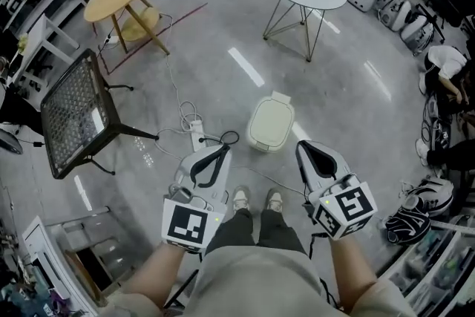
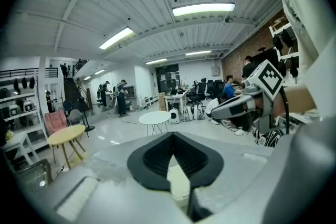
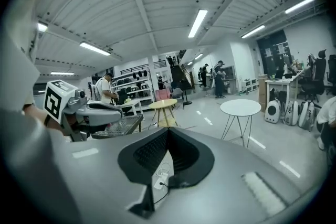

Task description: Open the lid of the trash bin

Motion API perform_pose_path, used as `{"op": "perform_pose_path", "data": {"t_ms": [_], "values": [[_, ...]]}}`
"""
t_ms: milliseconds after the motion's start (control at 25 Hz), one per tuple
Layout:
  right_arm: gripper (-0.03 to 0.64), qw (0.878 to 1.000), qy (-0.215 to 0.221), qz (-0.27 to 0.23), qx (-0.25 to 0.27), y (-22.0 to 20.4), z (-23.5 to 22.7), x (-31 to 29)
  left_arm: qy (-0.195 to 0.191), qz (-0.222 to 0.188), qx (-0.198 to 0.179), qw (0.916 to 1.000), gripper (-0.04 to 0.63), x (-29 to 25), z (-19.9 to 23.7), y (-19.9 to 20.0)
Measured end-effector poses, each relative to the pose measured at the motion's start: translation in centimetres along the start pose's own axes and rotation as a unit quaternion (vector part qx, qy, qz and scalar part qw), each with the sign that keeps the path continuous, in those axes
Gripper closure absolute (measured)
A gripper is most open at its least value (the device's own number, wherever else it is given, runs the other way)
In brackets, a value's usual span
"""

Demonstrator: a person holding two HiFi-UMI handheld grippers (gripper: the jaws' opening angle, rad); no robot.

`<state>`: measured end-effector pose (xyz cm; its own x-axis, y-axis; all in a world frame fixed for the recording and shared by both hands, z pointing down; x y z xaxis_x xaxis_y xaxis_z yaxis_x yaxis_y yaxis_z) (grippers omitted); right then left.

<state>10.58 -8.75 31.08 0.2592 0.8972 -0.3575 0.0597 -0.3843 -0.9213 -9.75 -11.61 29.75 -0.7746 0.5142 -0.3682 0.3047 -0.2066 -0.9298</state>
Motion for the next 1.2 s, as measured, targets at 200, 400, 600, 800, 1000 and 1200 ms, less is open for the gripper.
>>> {"op": "perform_pose_path", "data": {"t_ms": [200,400,600,800,1000,1200], "values": [[0.614,0.999,0.004,0.048,-0.017,-5.4,-2.0,-5.5,-0.011,0.042,0.003,0.9991,0.594,-4.3,2.1,-5.3],[0.614,0.995,0.004,0.095,-0.039,-12.4,-3.9,-11.1,-0.018,0.076,0.018,0.9968,0.594,-9.0,4.2,-11.7],[0.614,0.987,0.002,0.145,-0.065,-20.5,-4.9,-15.5,-0.017,0.109,0.047,0.9928,0.594,-12.5,5.7,-18.5],[0.614,0.98,0.001,0.187,-0.068,-28.3,-5.8,-19.5,-0.029,0.14,0.07,0.9871,0.594,-16.0,6.3,-25.6],[0.614,0.97,0.002,0.231,-0.071,-36.4,-6.7,-23.5,-0.046,0.169,0.092,0.9802,0.594,-19.5,6.6,-32.9],[0.614,0.956,-0.002,0.281,-0.08,-44.4,-7.4,-26.4,-0.057,0.197,0.115,0.972,0.594,-22.1,6.6,-39.6]]}}
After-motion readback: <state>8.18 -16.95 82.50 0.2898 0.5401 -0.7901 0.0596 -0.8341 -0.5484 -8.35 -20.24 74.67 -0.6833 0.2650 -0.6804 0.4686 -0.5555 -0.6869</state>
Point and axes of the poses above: the fingertips, and each gripper's own axes: x backward along the fingers, z to its left, y out of its top, the point moved 6 cm from there along x, backward along the fingers, and after that the axes turned 10 degrees about -y, right-handed, at the moved point
